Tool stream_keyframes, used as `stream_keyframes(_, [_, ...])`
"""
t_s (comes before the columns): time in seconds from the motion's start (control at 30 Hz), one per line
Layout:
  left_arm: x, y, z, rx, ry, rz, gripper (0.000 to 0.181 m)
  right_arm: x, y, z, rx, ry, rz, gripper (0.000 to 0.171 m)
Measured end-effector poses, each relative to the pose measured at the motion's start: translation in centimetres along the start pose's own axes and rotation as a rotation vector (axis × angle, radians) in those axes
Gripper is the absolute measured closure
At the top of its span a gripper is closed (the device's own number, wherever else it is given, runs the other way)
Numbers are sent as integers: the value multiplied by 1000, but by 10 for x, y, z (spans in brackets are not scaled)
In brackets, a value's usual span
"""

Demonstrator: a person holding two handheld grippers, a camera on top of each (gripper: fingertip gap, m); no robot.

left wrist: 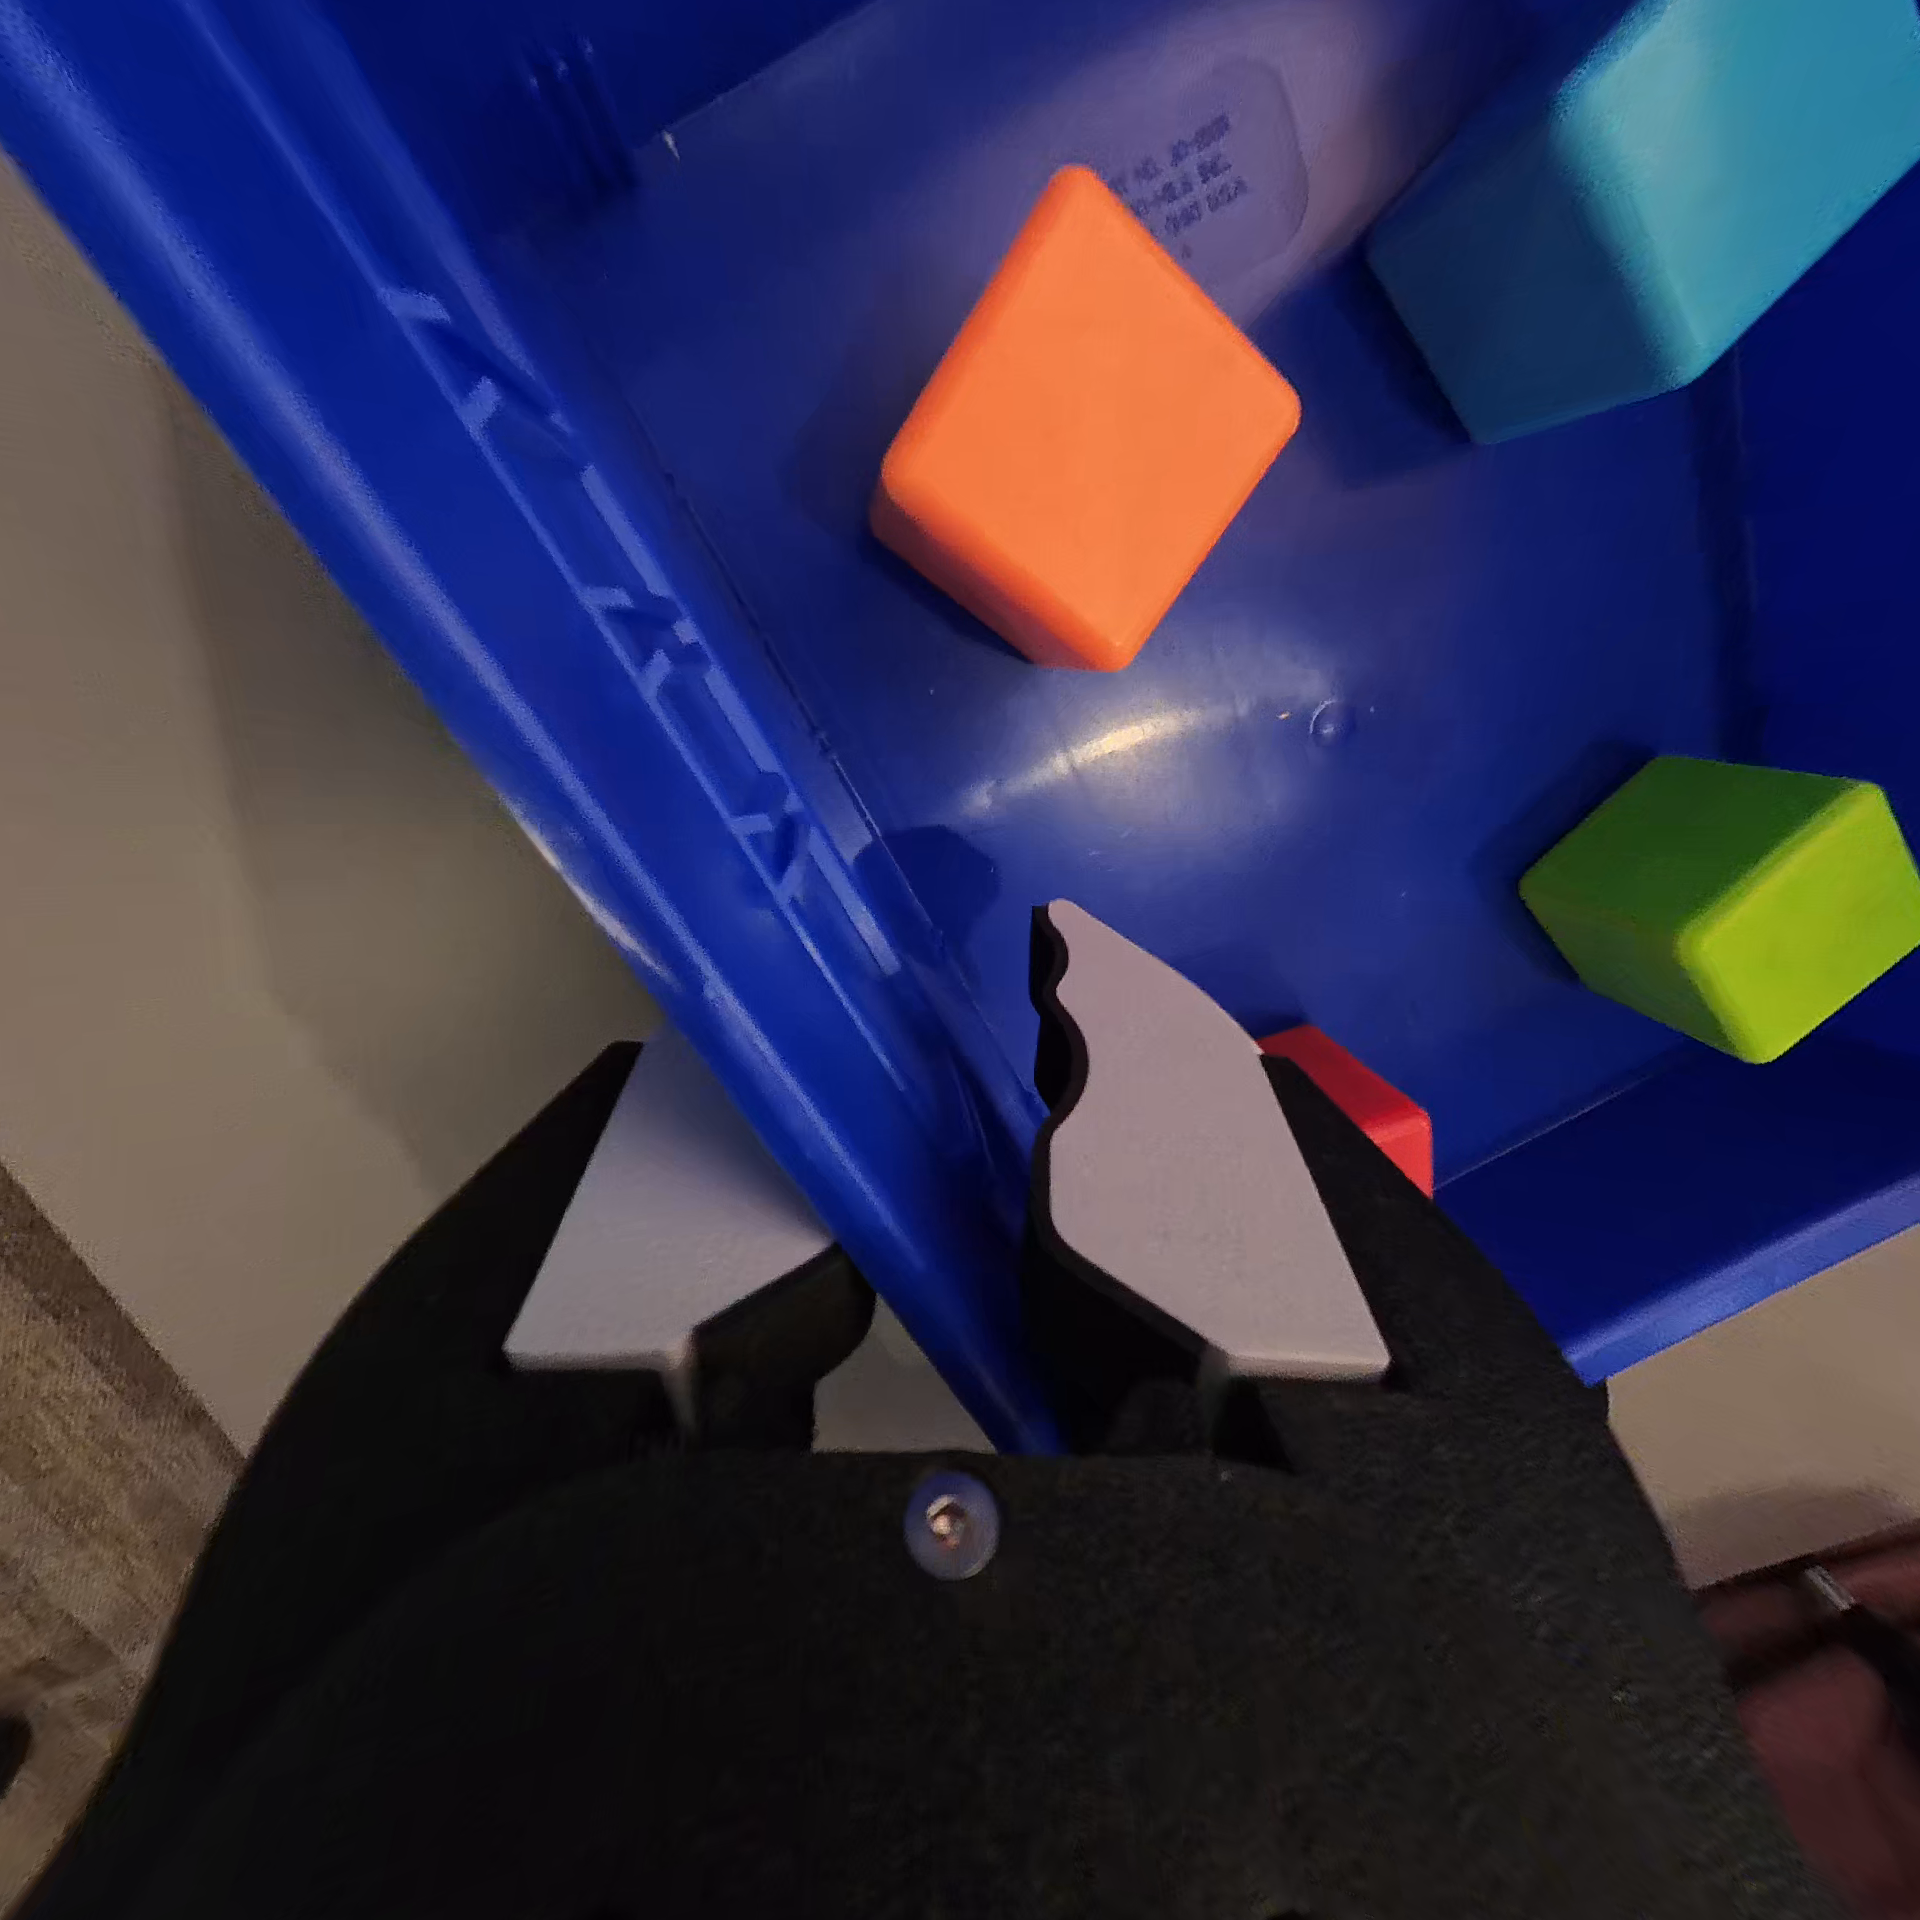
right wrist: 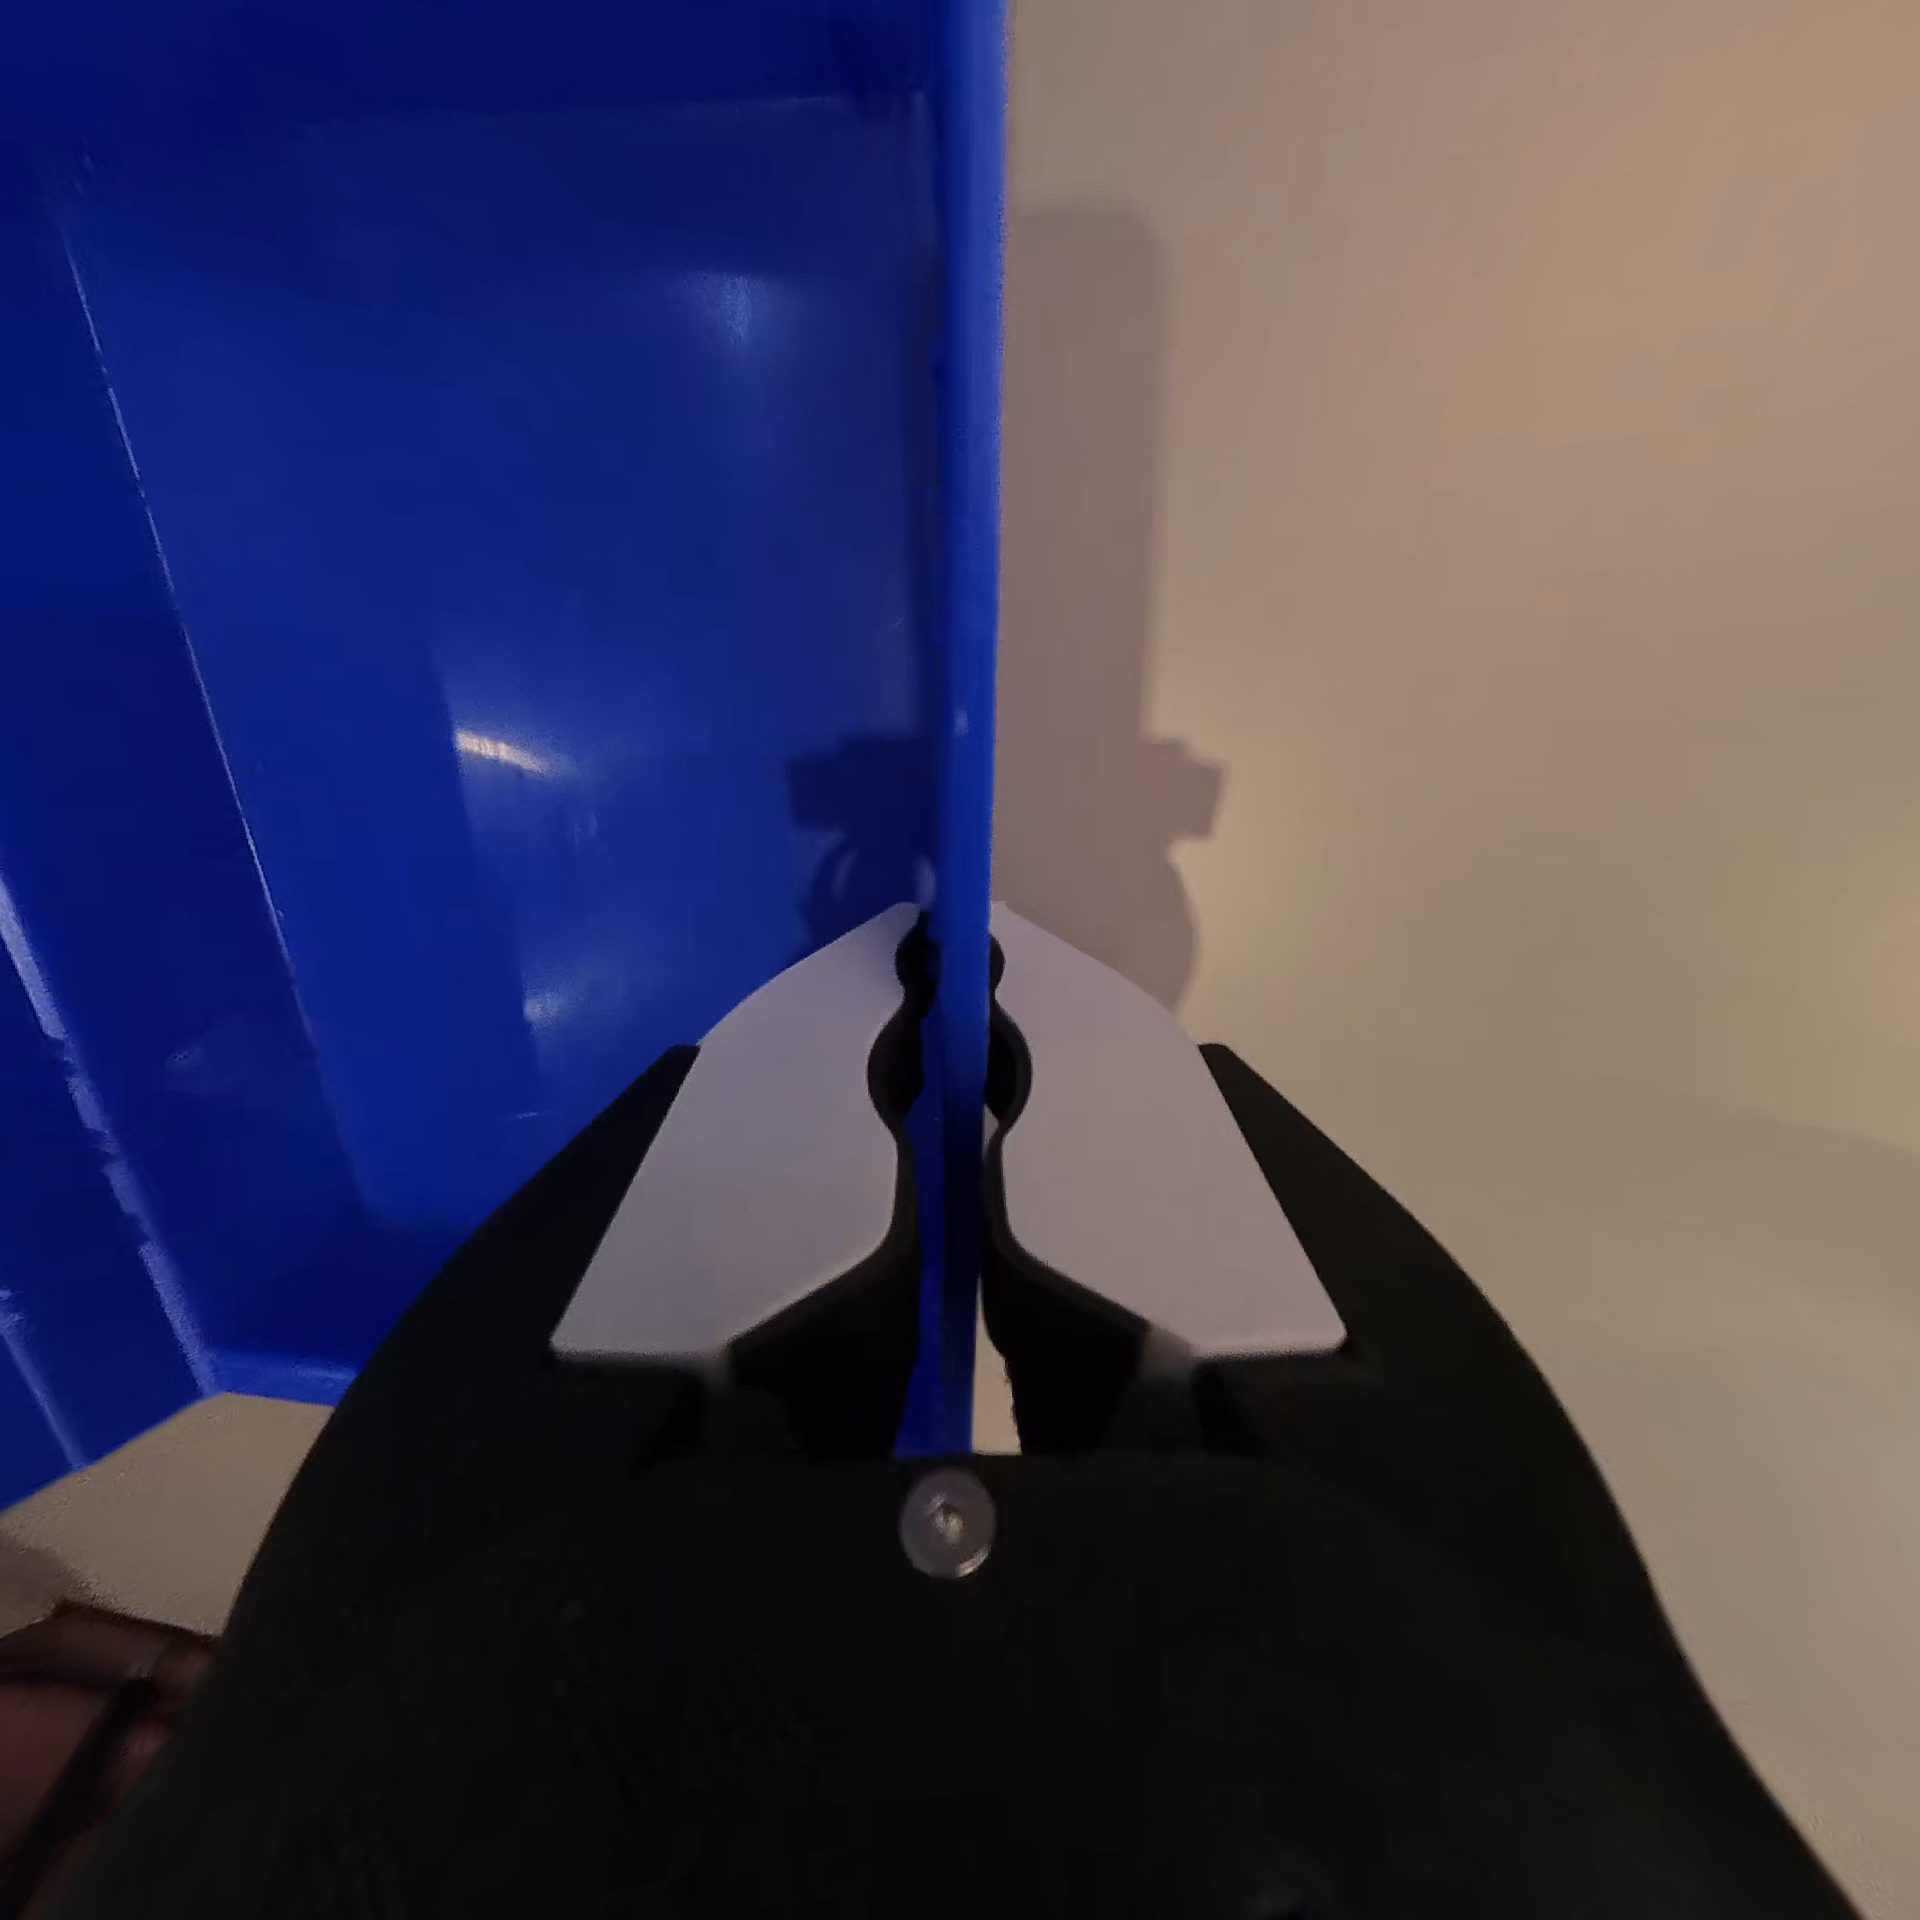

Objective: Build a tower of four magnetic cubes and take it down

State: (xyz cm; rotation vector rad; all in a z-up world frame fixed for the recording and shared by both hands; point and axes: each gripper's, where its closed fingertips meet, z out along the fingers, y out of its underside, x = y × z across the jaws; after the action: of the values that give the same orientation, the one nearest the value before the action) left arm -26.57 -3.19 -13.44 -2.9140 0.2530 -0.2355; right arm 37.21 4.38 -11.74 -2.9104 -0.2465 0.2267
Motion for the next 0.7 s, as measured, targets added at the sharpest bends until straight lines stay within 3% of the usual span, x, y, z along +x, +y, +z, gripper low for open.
stream_keyframes(0.33, [-13,-23,-1,102,-80,65,161,102,37,-22,30,29,87,164])
stream_keyframes(0.7, [-11,-27,-2,148,-51,127,155,107,53,-26,23,63,-80,161])
